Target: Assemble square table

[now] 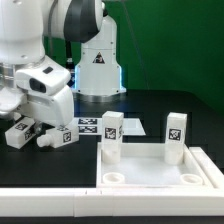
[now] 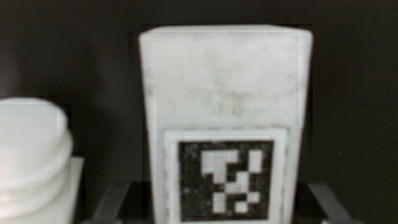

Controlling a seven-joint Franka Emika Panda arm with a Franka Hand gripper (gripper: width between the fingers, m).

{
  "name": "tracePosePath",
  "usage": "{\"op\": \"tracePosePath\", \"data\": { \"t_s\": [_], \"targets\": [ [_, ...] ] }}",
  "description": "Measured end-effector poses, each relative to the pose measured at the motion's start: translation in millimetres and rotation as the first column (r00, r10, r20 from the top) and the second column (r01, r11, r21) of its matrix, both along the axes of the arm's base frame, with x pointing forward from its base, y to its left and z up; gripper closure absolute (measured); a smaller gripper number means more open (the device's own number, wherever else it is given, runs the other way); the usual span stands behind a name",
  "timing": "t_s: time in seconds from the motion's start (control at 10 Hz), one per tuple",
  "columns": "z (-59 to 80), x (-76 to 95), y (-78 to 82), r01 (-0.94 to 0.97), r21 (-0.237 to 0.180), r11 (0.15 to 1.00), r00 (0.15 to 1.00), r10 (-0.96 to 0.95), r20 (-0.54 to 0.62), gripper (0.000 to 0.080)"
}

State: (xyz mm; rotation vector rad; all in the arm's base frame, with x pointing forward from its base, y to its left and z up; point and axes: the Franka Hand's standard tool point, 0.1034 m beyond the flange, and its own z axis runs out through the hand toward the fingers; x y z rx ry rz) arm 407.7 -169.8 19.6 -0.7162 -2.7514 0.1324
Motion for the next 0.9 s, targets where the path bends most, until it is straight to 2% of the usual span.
{"op": "tracePosePath", "data": {
  "t_s": [0.3, 0.6, 0.7, 0.8, 0.9],
  "targets": [
    [-3.1, -10.3, -18.0, 0.035, -0.005, 0.999, 0.999, -0.035, -0.008, 0.0514],
    [-4.5, -12.2, -19.4, 0.048, -0.008, 0.999, 0.999, -0.049, -0.011, 0.0514],
    [-4.5, -12.4, -19.8, 0.054, -0.009, 0.998, 0.998, -0.054, -0.011, 0.0417],
    [-4.6, -12.5, -20.0, 0.059, -0.011, 0.998, 0.998, -0.059, -0.011, 0.0239],
    [-2.1, -10.7, -22.0, 0.076, -0.018, 0.997, 0.997, -0.076, -0.005, 0.0239]
  ]
}}
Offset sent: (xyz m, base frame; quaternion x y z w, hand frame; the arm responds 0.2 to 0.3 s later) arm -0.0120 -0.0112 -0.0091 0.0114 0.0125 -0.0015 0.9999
